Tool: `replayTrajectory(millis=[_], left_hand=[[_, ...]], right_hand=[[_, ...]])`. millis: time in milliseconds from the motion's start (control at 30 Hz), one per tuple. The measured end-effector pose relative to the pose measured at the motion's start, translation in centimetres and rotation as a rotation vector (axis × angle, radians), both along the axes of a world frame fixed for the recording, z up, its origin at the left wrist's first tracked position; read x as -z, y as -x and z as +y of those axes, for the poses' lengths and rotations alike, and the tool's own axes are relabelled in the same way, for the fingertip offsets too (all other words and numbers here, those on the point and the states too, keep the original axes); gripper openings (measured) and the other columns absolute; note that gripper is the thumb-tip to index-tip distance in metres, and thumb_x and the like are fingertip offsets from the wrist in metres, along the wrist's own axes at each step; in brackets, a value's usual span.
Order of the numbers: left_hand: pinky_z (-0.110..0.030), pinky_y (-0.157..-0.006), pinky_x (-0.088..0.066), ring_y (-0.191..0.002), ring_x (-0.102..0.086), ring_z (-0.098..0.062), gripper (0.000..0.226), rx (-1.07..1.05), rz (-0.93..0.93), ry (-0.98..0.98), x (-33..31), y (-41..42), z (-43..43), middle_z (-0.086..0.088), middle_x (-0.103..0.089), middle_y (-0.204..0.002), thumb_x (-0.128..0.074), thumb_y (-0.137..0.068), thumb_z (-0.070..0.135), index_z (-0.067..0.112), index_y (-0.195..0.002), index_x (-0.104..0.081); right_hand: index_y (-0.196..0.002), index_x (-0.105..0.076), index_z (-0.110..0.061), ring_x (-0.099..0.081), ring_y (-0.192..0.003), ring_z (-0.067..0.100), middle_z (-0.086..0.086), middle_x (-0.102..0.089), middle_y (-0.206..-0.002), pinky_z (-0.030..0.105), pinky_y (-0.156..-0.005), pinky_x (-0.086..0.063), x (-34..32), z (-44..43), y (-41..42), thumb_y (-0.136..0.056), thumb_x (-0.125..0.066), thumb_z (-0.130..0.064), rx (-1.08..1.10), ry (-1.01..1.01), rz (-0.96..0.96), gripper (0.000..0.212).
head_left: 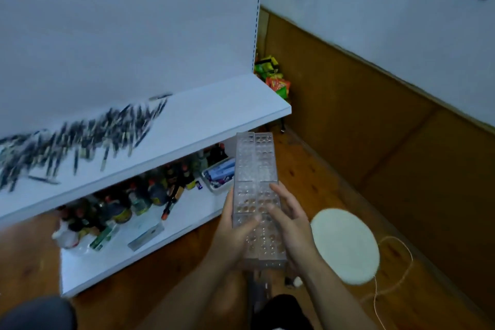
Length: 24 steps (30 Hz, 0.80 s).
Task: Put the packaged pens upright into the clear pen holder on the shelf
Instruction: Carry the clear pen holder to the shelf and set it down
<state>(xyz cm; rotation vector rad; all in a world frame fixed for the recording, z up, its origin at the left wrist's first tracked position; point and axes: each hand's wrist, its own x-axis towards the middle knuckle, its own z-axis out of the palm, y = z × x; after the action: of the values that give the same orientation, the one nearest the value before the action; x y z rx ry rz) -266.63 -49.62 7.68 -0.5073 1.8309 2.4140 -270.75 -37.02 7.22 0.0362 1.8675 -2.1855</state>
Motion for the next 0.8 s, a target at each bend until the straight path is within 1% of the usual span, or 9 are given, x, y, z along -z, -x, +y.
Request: replayTrajectory(millis=[100, 167, 267, 367, 467, 567, 700, 767, 800], left_hand=[[-0.02, -0.063, -0.054, -0.092, -0.07, -0.007, 0.067, -0.058, -0.015, 0.016, 1.5, 7.4, -0.9, 0.008, -0.063, -0.117, -0.061, -0.09, 0.005, 0.042, -0.138, -0.033], [-0.023, -0.069, -0.056, -0.098, -0.068, -0.008, 0.063, -0.084, -0.005, 0.069, 2.2, 12.7, -1.6, 0.011, -0.063, -0.121, -0.064, -0.09, 0.012, 0.048, -0.133, -0.035], [-0.032, -0.085, -0.056, -0.111, -0.06, -0.008, 0.066, -0.122, -0.059, 0.147, 3.1, 19.5, -2.7, 0.014, -0.056, -0.131, -0.066, -0.09, 0.028, 0.052, -0.14, -0.029], [-0.025, -0.078, -0.054, -0.11, -0.06, -0.005, 0.066, -0.158, -0.092, 0.178, 3.3, 24.8, -4.1, 0.018, -0.056, -0.129, -0.063, -0.092, 0.027, 0.055, -0.139, -0.027], [-0.024, -0.075, -0.051, -0.108, -0.06, -0.005, 0.063, -0.193, -0.12, 0.149, 3.7, 28.9, -5.3, 0.019, -0.057, -0.125, -0.062, -0.093, 0.023, 0.059, -0.132, -0.028], [-0.03, -0.082, -0.052, -0.108, -0.059, -0.004, 0.06, -0.197, -0.132, 0.14, 4.3, 32.7, -6.5, 0.023, -0.056, -0.123, -0.062, -0.093, 0.022, 0.065, -0.121, -0.03], [-0.04, -0.091, -0.053, -0.115, -0.058, -0.012, 0.054, -0.144, -0.133, 0.095, 5.2, 37.3, -8.3, 0.016, -0.055, -0.13, -0.062, -0.093, 0.025, 0.061, -0.122, -0.035], [-0.033, -0.084, -0.055, -0.115, -0.058, -0.012, 0.052, -0.131, -0.124, 0.085, 5.6, 39.5, -9.3, 0.015, -0.054, -0.131, -0.063, -0.092, 0.024, 0.058, -0.121, -0.036], [-0.028, -0.079, -0.055, -0.114, -0.058, -0.012, 0.051, -0.12, -0.12, 0.076, 5.8, 40.5, -9.9, 0.015, -0.054, -0.13, -0.066, -0.09, 0.027, 0.057, -0.121, -0.037]], right_hand=[[-0.117, -0.065, -0.037, -0.049, -0.126, 0.005, -0.022, -0.048, -0.135, 0.036, -0.101, -0.05, 1.7, -0.9, 8.0, -0.092, -0.063, -0.01, -0.032, -0.021, 0.013, 0.038], [-0.116, -0.067, -0.042, -0.046, -0.132, 0.011, -0.021, -0.045, -0.142, 0.045, -0.104, -0.047, 2.7, -1.9, 13.7, -0.089, -0.068, -0.019, -0.082, -0.025, 0.033, 0.035], [-0.114, -0.066, -0.048, -0.044, -0.135, 0.02, -0.016, -0.041, -0.149, 0.055, -0.104, -0.045, 4.0, -3.4, 21.4, -0.082, -0.07, -0.033, -0.146, -0.03, -0.014, 0.036], [-0.117, -0.066, -0.044, -0.046, -0.135, 0.022, -0.011, -0.045, -0.148, 0.053, -0.103, -0.046, 4.6, -4.9, 27.0, -0.091, -0.067, -0.02, -0.199, -0.009, -0.002, 0.035], [-0.119, -0.066, -0.041, -0.044, -0.135, 0.012, -0.026, -0.044, -0.142, 0.049, -0.106, -0.045, 4.7, -6.2, 31.2, -0.092, -0.066, -0.016, -0.21, -0.007, -0.035, 0.037], [-0.12, -0.065, -0.042, -0.044, -0.135, 0.014, -0.019, -0.045, -0.145, 0.046, -0.103, -0.048, 5.0, -7.5, 35.1, -0.091, -0.067, -0.02, -0.234, -0.028, -0.065, 0.036], [-0.125, -0.062, -0.033, -0.045, -0.13, 0.006, -0.011, -0.043, -0.148, 0.015, -0.079, -0.054, 5.1, -9.0, 39.2, -0.094, -0.06, -0.012, -0.192, -0.033, -0.14, 0.037], [-0.126, -0.06, -0.035, -0.045, -0.13, 0.006, -0.01, -0.044, -0.148, 0.016, -0.084, -0.054, 5.3, -9.9, 41.2, -0.096, -0.059, -0.012, -0.183, -0.057, -0.147, 0.038], [-0.127, -0.06, -0.038, -0.047, -0.13, 0.009, -0.008, -0.048, -0.146, 0.024, -0.09, -0.054, 5.5, -10.4, 42.3, -0.096, -0.059, -0.013, -0.179, -0.06, -0.163, 0.04]])
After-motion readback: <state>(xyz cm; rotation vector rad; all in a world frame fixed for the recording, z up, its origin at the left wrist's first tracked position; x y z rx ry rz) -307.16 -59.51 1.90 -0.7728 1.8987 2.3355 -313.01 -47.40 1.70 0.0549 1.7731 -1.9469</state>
